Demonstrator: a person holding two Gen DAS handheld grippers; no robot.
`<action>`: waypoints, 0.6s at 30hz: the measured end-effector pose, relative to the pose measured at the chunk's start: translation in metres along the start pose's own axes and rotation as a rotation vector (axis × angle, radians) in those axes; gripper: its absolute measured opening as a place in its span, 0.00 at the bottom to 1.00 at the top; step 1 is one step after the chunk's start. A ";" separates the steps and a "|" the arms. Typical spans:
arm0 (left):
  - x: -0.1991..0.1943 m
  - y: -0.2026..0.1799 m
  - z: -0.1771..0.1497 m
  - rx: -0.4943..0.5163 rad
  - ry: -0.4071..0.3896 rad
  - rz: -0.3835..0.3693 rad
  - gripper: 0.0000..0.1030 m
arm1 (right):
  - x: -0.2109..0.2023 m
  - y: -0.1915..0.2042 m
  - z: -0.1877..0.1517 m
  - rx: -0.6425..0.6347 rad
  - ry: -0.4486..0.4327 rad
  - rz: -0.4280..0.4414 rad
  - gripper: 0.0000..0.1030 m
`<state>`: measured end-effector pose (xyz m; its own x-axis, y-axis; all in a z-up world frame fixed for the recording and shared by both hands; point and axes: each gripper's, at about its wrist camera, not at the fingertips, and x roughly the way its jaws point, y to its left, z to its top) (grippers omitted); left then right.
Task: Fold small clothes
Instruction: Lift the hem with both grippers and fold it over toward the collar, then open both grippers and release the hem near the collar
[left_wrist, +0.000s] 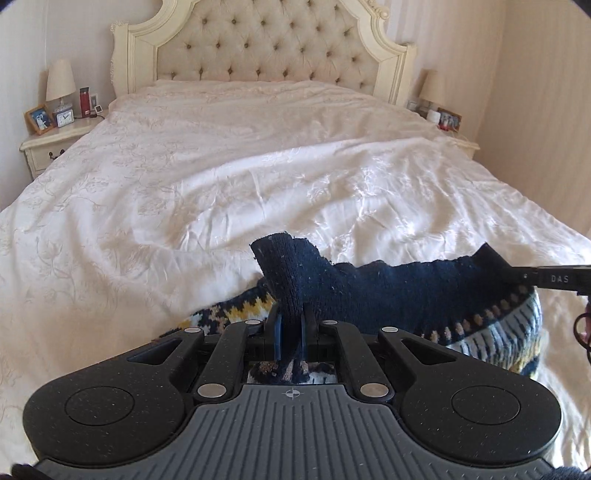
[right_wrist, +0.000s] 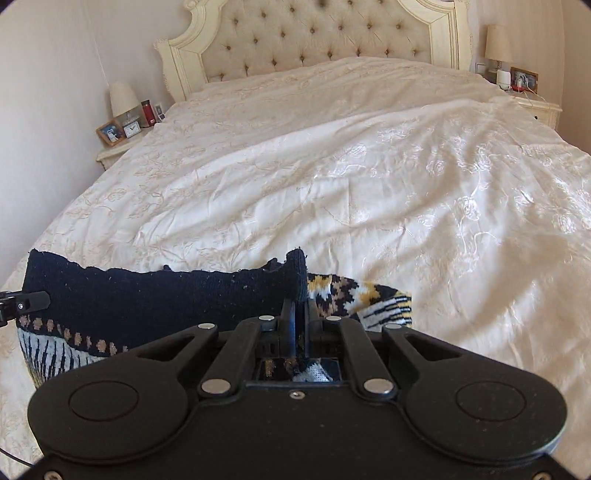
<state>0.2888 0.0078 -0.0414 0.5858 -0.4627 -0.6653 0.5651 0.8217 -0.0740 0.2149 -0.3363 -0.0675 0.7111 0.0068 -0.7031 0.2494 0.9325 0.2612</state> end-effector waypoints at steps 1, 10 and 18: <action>0.009 0.000 0.002 0.008 0.011 0.007 0.08 | 0.009 0.001 0.004 -0.004 0.008 -0.008 0.10; 0.077 0.025 0.006 -0.039 0.132 0.039 0.08 | 0.080 0.003 0.016 -0.071 0.121 -0.082 0.10; 0.124 0.047 0.010 -0.075 0.213 0.076 0.06 | 0.129 0.000 0.020 -0.079 0.175 -0.121 0.10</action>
<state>0.3939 -0.0138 -0.1195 0.4847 -0.3242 -0.8124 0.4742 0.8778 -0.0674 0.3195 -0.3425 -0.1447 0.5527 -0.0511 -0.8318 0.2688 0.9557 0.1199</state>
